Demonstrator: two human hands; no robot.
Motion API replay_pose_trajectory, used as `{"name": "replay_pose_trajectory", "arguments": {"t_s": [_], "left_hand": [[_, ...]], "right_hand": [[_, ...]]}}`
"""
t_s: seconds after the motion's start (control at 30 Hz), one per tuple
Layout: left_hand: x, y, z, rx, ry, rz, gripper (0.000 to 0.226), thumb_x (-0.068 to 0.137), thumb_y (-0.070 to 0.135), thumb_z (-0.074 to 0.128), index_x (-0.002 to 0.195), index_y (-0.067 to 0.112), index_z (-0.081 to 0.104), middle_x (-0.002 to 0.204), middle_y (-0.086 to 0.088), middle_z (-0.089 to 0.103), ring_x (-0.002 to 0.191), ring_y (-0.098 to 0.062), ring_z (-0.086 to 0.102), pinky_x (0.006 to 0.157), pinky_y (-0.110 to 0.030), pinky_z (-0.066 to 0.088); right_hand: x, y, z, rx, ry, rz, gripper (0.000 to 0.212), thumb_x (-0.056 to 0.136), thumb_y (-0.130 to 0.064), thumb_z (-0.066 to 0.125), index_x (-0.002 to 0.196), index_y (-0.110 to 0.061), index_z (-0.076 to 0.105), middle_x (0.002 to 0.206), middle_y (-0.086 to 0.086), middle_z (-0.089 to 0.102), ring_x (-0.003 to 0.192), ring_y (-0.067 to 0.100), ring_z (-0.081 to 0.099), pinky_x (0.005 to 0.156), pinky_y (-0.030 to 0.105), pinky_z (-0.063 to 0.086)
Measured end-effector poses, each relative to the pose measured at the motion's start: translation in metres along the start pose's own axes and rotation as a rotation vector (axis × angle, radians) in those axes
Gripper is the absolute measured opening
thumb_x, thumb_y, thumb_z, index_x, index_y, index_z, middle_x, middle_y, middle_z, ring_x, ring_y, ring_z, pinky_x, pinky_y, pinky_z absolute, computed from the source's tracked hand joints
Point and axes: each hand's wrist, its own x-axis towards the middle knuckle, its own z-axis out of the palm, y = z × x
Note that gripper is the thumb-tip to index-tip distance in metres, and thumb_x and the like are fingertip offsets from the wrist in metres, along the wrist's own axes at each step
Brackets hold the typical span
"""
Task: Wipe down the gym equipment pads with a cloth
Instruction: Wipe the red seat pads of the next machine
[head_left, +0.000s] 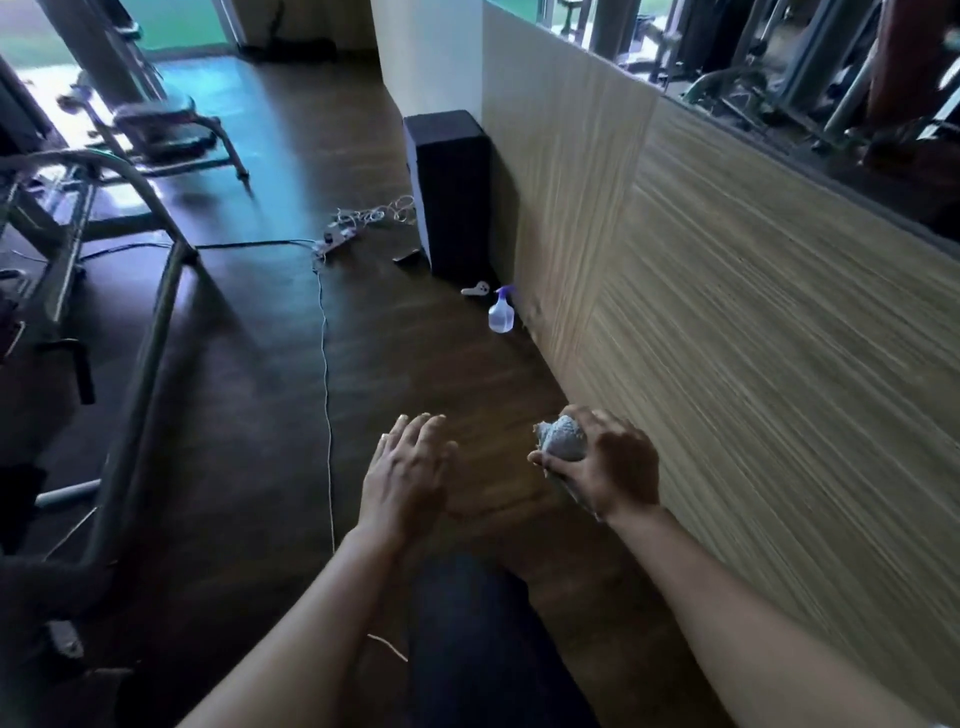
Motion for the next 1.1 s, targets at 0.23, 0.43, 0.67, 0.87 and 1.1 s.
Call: {"name": "replay_pose_trajectory", "arguments": {"t_s": [0.23, 0.43, 0.67, 0.87, 1.1], "left_hand": [[0.11, -0.042, -0.009, -0.016, -0.009, -0.075, 0.048, 0.097, 0.041, 0.035, 0.139, 0.019, 0.042, 0.149, -0.001, 0.04, 0.144, -0.022, 0.022, 0.117, -0.04, 0.019], [0.239, -0.096, -0.019, -0.004, 0.026, -0.171, 0.049, 0.098, 0.042, 0.036, 0.141, 0.02, 0.039, 0.151, -0.001, 0.035, 0.145, -0.021, 0.018, 0.117, -0.039, 0.016], [0.363, -0.169, -0.051, -0.002, 0.134, -0.375, 0.08, 0.08, 0.061, 0.007, 0.141, 0.021, 0.041, 0.15, -0.001, 0.038, 0.144, -0.02, 0.021, 0.117, -0.038, 0.017], [0.422, -0.266, -0.096, 0.008, 0.203, -0.589, 0.067, 0.086, 0.051, 0.02, 0.141, 0.019, 0.041, 0.15, -0.003, 0.039, 0.143, -0.022, 0.023, 0.116, -0.041, 0.016], [0.488, -0.431, -0.167, 0.039, 0.286, -0.749, 0.07, 0.084, 0.052, 0.019, 0.142, 0.018, 0.04, 0.151, -0.004, 0.036, 0.144, -0.023, 0.021, 0.117, -0.042, 0.015]], "right_hand": [[0.12, -0.036, 0.06, 0.0, -0.055, -0.09, 0.06, 0.059, -0.07, 0.073, 0.101, -0.029, 0.062, 0.087, -0.001, 0.065, 0.079, 0.024, 0.063, 0.067, 0.032, 0.046], [0.259, -0.074, 0.131, 0.009, -0.111, -0.198, 0.059, 0.059, -0.07, 0.071, 0.1, -0.029, 0.062, 0.085, -0.001, 0.064, 0.081, 0.024, 0.062, 0.068, 0.034, 0.046], [0.42, -0.149, 0.2, 0.018, -0.149, -0.394, 0.059, 0.059, -0.074, 0.067, 0.097, -0.03, 0.061, 0.08, -0.003, 0.062, 0.074, 0.023, 0.061, 0.065, 0.035, 0.048], [0.521, -0.261, 0.274, 0.119, -0.225, -0.624, 0.062, 0.062, -0.074, 0.066, 0.101, -0.026, 0.062, 0.086, 0.002, 0.066, 0.078, 0.029, 0.062, 0.067, 0.038, 0.047], [0.618, -0.428, 0.382, 0.124, -0.25, -0.789, 0.061, 0.058, -0.075, 0.068, 0.095, -0.027, 0.063, 0.08, 0.003, 0.066, 0.071, 0.03, 0.062, 0.062, 0.037, 0.047]]}}
